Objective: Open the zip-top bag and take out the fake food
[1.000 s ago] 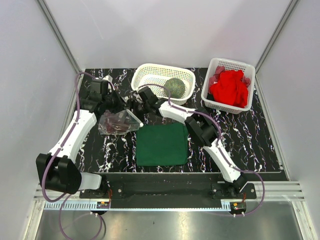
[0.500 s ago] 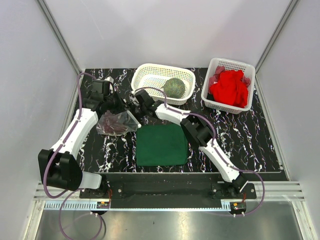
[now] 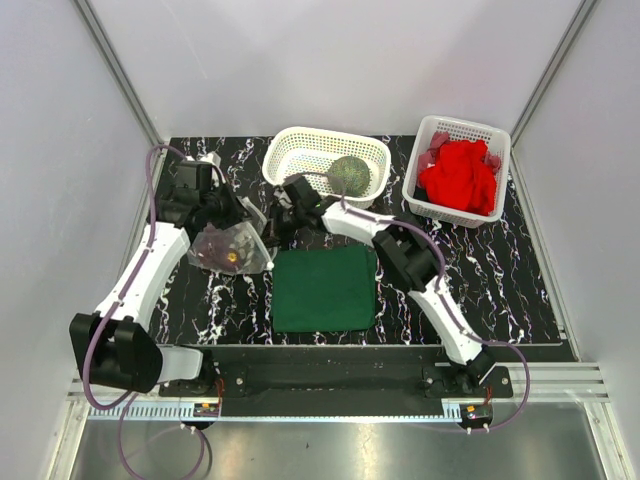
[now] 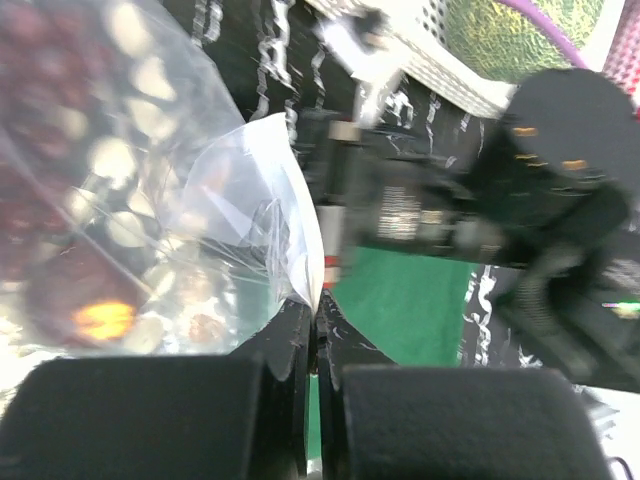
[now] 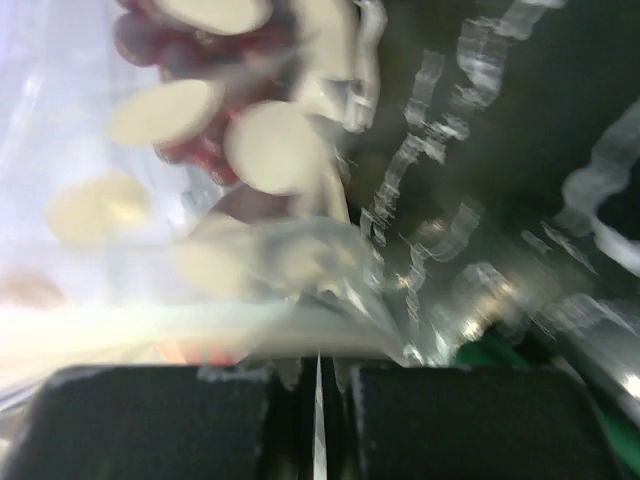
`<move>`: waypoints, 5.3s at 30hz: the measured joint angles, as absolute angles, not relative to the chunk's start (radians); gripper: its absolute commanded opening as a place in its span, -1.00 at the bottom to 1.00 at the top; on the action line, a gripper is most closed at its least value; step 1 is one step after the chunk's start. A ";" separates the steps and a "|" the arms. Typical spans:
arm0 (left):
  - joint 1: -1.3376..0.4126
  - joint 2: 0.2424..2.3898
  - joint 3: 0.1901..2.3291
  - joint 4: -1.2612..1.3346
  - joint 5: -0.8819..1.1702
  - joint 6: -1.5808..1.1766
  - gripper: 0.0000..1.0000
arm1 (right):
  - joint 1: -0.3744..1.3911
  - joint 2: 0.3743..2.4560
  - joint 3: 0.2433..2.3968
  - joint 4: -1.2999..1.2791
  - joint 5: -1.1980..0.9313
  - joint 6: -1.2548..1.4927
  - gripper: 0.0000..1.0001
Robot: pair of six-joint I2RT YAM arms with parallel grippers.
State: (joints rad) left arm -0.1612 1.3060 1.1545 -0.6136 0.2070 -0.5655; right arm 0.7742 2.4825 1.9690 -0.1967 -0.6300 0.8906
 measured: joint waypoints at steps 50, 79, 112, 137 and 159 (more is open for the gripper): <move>-0.223 1.407 1.224 -0.596 0.240 -0.639 -1.00 | 0.825 2.492 1.991 -0.233 -0.699 0.865 0.64; -0.234 1.287 1.169 -0.624 0.184 -0.599 -1.00 | 0.775 2.425 1.840 -0.208 -0.698 0.894 -0.80; -0.286 1.423 1.211 -0.581 0.229 -0.709 -1.00 | 0.816 2.567 2.046 -0.160 -0.754 0.794 0.77; -0.258 1.386 1.194 -0.583 0.225 -0.700 -1.00 | 0.843 2.495 1.877 -0.085 -0.776 0.757 -0.79; -0.229 1.143 1.151 -0.702 0.059 -0.574 -1.00 | 0.741 2.206 1.806 -0.346 -0.723 0.757 -1.00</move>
